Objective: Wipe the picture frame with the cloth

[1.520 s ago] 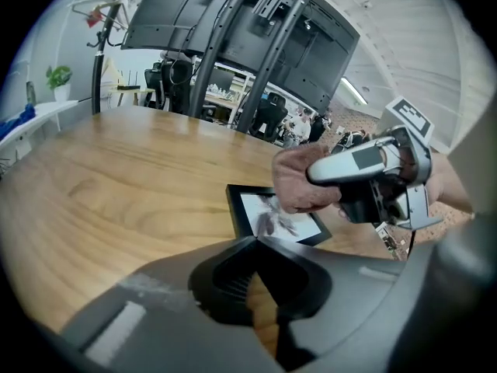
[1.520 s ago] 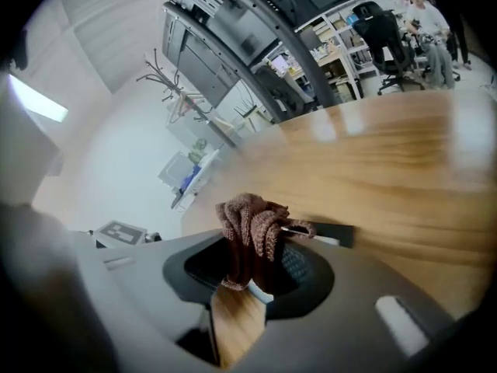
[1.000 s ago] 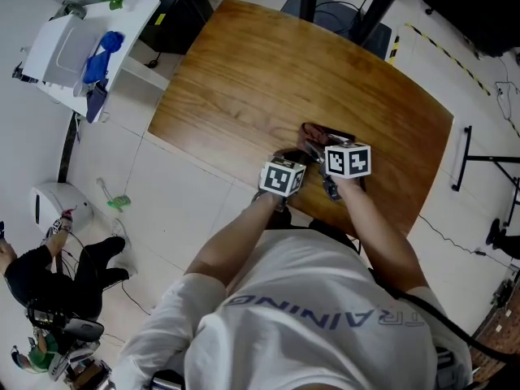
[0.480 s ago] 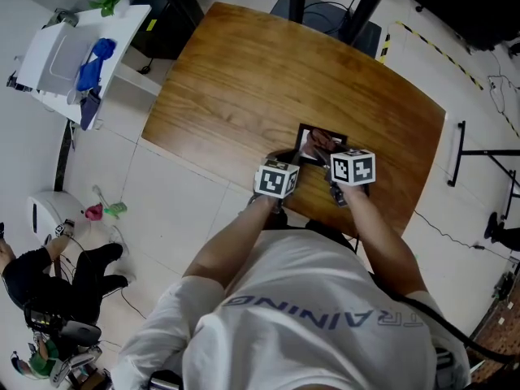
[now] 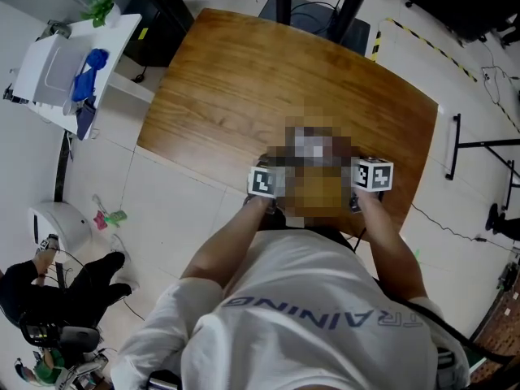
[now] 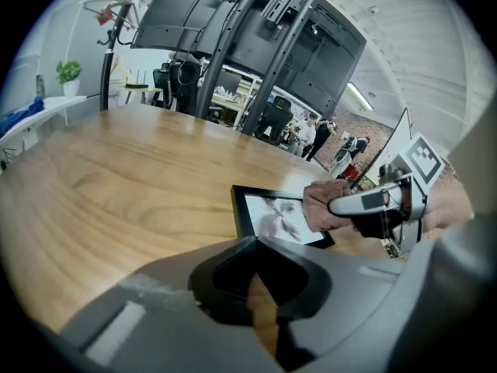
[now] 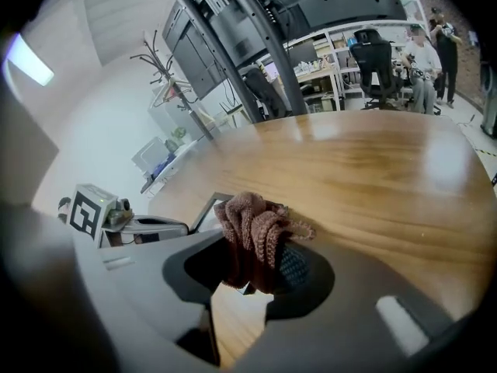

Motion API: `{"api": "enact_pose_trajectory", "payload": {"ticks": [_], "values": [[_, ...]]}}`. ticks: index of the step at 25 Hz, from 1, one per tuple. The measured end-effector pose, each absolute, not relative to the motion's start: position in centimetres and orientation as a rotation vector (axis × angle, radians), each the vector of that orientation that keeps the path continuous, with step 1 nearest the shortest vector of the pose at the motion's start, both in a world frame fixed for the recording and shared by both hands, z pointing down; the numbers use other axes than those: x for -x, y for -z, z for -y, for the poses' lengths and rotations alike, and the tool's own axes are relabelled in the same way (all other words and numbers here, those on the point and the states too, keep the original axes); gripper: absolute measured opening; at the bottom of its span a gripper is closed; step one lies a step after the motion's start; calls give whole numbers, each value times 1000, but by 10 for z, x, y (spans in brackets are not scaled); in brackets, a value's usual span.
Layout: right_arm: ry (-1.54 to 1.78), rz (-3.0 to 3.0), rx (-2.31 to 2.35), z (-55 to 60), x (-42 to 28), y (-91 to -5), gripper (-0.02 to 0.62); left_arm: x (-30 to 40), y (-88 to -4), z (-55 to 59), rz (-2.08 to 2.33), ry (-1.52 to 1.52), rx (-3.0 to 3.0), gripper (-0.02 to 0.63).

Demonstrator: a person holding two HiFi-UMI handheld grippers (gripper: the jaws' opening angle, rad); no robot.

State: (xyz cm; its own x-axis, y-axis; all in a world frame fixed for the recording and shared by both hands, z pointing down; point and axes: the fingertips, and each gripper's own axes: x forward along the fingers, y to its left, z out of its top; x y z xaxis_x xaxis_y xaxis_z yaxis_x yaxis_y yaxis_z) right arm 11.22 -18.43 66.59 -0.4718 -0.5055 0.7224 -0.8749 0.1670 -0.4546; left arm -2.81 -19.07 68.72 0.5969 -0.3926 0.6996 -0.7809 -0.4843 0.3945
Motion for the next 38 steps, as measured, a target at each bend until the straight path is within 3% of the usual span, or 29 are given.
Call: {"api": "enact_pose_trajectory", "payload": {"ticks": [17, 23, 33, 38], "values": [[-1228, 2053, -1330, 187, -133, -669, 138, 25, -668, 202, 814, -701, -2175, 5], [-1202, 2058, -1325, 186, -131, -670, 138, 12, -656, 255, 665, -814, -2350, 5], [-1137, 2069, -1334, 195, -129, -660, 138, 6, -677, 240, 524, -892, -2309, 5], [-1324, 2179, -1238, 193, -82, -630, 137, 6, -677, 242, 508, -842, -2259, 5]]}}
